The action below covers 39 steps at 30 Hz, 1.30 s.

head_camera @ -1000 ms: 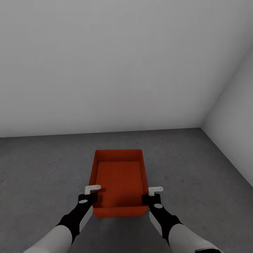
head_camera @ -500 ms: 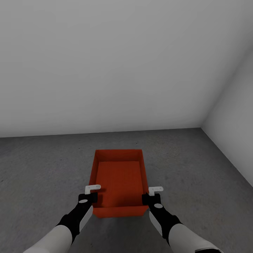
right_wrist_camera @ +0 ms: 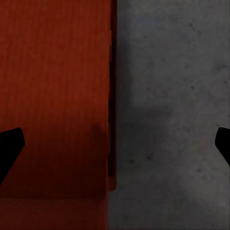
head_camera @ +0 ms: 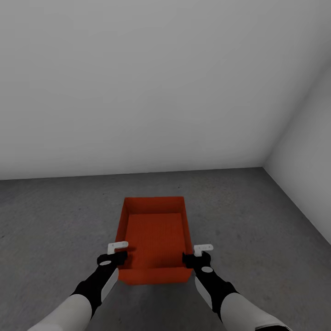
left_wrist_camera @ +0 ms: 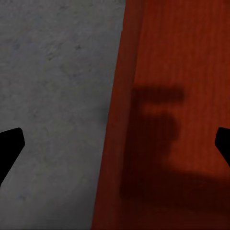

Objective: Move the two storage containers from the living room to the garage. In the garage, place one container on the floor and stack the other container on top of it (either order is fine).

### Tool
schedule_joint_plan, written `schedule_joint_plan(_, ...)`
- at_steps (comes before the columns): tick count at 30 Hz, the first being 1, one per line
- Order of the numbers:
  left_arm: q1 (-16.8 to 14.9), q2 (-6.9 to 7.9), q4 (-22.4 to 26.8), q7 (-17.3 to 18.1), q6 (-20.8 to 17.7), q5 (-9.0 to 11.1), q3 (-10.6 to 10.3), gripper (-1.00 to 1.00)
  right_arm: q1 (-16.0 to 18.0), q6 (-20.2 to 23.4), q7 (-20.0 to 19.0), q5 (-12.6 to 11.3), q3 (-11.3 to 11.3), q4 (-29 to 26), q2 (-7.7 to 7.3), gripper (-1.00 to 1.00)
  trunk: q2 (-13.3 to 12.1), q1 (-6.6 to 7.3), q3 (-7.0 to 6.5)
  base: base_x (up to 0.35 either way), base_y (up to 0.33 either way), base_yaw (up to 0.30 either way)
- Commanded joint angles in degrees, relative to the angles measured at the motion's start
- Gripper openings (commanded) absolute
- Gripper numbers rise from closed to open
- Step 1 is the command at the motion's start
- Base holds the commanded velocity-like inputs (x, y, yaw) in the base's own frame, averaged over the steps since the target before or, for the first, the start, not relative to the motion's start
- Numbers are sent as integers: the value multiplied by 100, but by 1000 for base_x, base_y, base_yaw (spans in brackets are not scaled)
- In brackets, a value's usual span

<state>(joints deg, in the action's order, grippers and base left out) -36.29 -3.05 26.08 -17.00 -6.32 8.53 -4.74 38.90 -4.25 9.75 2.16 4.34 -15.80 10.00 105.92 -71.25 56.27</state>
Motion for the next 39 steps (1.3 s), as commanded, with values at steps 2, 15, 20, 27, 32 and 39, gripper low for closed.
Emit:
schedule_joint_plan(2,-1,7,32,-49,-22,56,-51,100,4,-6,39,25,32,6,0,100,2,1,4,0,0,0)
schedule_joint_plan(15,-1,6,26,-49,-8,61,-49,100,4,-13,60,29,32,-2,0,100,2,1,4,0,0,0)
schedule_joint_plan(20,-1,6,26,-49,-6,61,-53,100,4,-14,71,30,32,0,0,100,2,1,4,0,0,0)
schedule_joint_plan(27,-1,6,28,-49,-1,61,-53,100,4,-14,78,30,32,2,0,100,-78,45,-32,0,0,0)
schedule_joint_plan(32,-1,5,30,-49,-1,61,-53,100,4,-14,86,32,32,0,0,100,-279,154,-122,0,0,0)
schedule_joint_plan(39,-1,6,30,-49,0,61,-54,100,4,-7,87,36,32,-2,0,100,-560,308,-247,0,0,0)
